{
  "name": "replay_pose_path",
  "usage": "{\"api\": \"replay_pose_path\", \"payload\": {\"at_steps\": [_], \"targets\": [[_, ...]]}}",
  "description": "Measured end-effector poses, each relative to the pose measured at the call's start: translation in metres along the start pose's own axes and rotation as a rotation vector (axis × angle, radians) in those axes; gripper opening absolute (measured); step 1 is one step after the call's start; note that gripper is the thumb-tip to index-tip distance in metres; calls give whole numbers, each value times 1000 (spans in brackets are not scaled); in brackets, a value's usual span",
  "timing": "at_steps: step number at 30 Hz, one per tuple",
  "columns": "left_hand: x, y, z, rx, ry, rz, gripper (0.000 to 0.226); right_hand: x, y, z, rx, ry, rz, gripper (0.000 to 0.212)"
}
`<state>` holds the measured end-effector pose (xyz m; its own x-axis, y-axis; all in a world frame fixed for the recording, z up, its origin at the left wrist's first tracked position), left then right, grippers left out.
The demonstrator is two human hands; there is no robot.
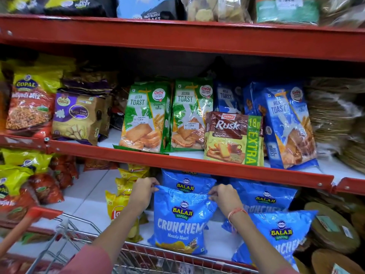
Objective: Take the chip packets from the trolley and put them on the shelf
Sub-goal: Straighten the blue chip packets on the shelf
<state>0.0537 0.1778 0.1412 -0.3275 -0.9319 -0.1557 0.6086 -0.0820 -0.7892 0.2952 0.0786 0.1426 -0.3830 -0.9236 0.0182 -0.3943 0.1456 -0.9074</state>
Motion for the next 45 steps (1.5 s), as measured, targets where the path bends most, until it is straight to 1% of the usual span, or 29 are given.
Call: {"api": "replay_pose_path", "payload": {"at_steps": [2, 5, 8, 10, 12, 16, 19, 20, 23, 27, 29, 31, 32, 34, 37, 42, 45], "targets": [[0, -1, -1, -14, -24, -12, 19, 0, 2, -3, -4, 3, 32, 19], [3, -6, 0, -44, -26, -21, 28, -2, 3, -3, -32, -21, 30, 24], [11, -7, 12, -160, 15, 46, 32, -2, -1, 2, -42, -42, 6, 27], [19, -3, 30, -152, 42, 87, 30, 2, -8, 12, -34, -50, 4, 26], [26, 7, 54, -101, 82, 86, 30, 8, -18, 28, -20, -54, 29, 25], [37, 46, 108, 33, 167, 21, 27, 22, -46, 80, -25, -8, 21, 30], [43, 80, 147, 85, 240, -67, 28, 34, -67, 126, 28, 58, 10, 40], [45, 92, 159, 91, 255, -104, 29, 37, -74, 141, 42, 81, 8, 41], [50, 127, 191, 68, 273, -213, 32, 45, -93, 183, 66, 153, 3, 32], [53, 159, 214, -17, 266, -372, 40, 55, -111, 224, 2, 214, -5, 36], [49, 169, 215, -102, 270, -407, 35, 60, -115, 236, -39, 208, -29, 34], [42, 171, 214, -156, 255, -376, 25, 61, -115, 243, -51, 201, 7, 29], [37, 171, 213, -178, 252, -357, 25, 60, -114, 243, -58, 197, 43, 27], [26, 166, 210, -206, 251, -333, 29, 56, -109, 241, -91, 195, 69, 25], [14, 160, 204, -245, 252, -331, 32, 51, -101, 235, -125, 210, 65, 28], [13, 160, 201, -260, 254, -365, 32, 50, -95, 226, -102, 229, 105, 26], [20, 143, 202, -278, 288, -388, 35, 59, -102, 211, -55, 221, 147, 31]]}}
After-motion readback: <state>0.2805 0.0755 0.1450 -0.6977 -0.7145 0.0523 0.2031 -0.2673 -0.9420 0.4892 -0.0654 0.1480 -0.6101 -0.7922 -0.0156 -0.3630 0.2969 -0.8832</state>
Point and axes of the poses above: each hand's wrist, its own x-axis away from the middle knuckle, its own y-axis out of the palm, z = x × y, the point moved 1 cm from there along -x, towards the middle knuckle, and after that the axes turned 4 degrees about y, right-handed, at the moved point
